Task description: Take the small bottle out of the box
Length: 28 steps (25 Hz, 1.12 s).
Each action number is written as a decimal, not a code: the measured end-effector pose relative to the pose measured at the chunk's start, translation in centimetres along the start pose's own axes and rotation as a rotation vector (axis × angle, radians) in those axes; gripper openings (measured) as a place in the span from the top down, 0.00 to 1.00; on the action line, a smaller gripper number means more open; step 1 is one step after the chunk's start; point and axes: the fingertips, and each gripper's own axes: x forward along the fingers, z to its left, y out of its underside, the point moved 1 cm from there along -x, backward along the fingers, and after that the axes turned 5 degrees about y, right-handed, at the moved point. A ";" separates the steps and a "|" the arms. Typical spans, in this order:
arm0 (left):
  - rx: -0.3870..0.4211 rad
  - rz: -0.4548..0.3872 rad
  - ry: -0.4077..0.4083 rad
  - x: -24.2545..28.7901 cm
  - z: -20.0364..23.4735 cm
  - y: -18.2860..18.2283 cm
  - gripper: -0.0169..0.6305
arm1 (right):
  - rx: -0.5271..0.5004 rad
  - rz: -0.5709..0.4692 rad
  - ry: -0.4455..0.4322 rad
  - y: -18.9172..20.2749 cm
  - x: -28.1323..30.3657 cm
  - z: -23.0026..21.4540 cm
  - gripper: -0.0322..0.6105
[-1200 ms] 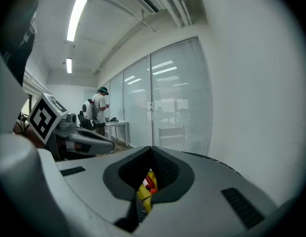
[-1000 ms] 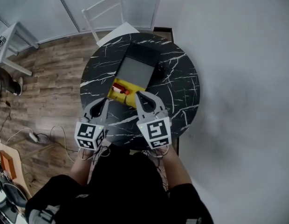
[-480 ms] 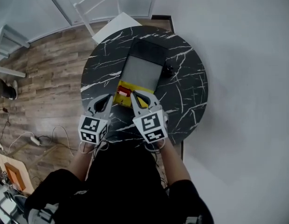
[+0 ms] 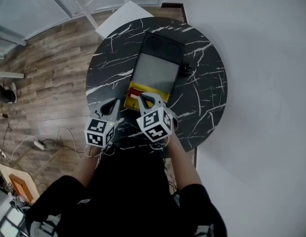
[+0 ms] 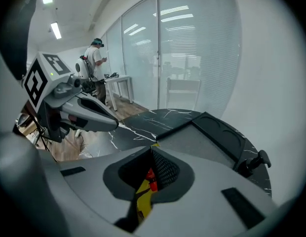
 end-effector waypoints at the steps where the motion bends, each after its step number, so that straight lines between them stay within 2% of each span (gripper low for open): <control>1: -0.003 0.010 0.001 0.1 0.4 0.2 0.98 | -0.005 0.020 -0.003 0.4 0.6 0.1 0.95; 5: -0.016 0.044 0.003 0.7 2.0 1.4 0.98 | -0.039 0.094 -0.028 1.9 2.8 0.5 0.95; 10: -0.043 0.081 -0.002 1.2 2.9 3.3 0.98 | -0.146 0.160 -0.037 3.4 4.9 1.3 0.95; 12: -0.047 0.090 -0.001 1.3 3.2 3.7 0.98 | -0.181 0.185 -0.042 3.7 5.5 1.5 0.84; 15: -0.053 0.098 0.006 1.4 3.3 4.1 0.98 | -0.193 0.215 -0.061 4.1 6.2 1.8 0.83; 21: -0.065 0.103 0.005 1.4 3.5 4.3 0.98 | -0.236 0.284 -0.103 5.0 7.8 2.4 0.73; 28: -0.095 0.106 0.001 1.0 3.8 4.9 0.98 | -0.294 0.323 -0.104 5.2 9.1 2.3 0.69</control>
